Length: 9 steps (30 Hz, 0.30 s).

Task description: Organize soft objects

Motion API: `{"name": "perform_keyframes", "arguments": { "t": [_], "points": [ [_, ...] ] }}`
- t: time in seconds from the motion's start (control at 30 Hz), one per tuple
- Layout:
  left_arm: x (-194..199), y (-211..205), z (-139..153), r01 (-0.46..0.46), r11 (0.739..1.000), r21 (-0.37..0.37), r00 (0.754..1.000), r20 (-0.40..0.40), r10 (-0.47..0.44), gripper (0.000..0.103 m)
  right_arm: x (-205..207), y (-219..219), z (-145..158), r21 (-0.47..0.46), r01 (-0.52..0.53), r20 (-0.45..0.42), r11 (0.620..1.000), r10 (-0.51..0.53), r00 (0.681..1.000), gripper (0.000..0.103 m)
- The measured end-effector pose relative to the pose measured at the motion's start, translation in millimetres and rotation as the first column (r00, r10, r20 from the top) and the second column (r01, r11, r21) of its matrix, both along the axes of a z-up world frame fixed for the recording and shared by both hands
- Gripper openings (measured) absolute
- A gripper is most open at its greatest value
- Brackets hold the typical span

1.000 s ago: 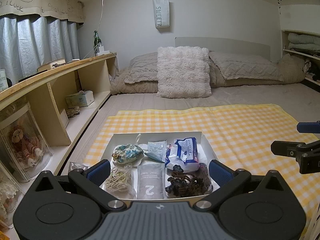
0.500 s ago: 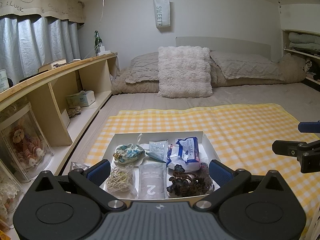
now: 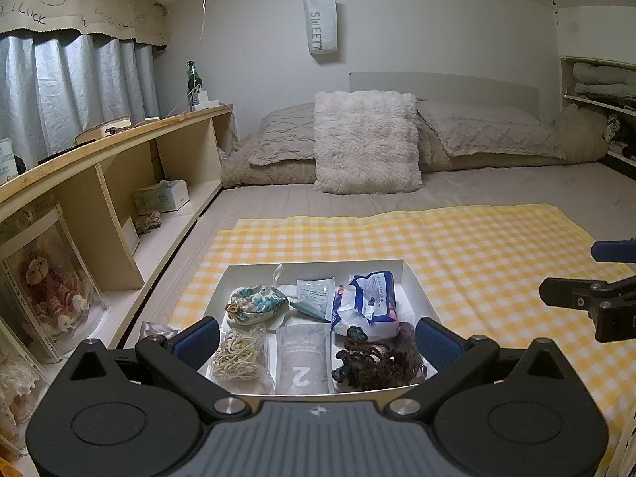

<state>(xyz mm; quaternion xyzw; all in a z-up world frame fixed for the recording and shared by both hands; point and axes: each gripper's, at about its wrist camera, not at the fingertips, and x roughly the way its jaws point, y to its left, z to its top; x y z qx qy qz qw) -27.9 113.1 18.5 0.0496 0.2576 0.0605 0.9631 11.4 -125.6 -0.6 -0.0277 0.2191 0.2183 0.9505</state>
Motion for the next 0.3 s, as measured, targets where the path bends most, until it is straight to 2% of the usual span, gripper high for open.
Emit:
{"name": "perform_keyframes", "arguments": {
  "t": [0.3],
  "points": [
    [0.0, 0.0, -0.3, -0.003, 1.0, 0.002, 1.0, -0.002, 0.003, 0.103, 0.9, -0.3, -0.1, 0.0, -0.002, 0.0, 1.0, 0.002, 1.0, 0.103]
  ]
}}
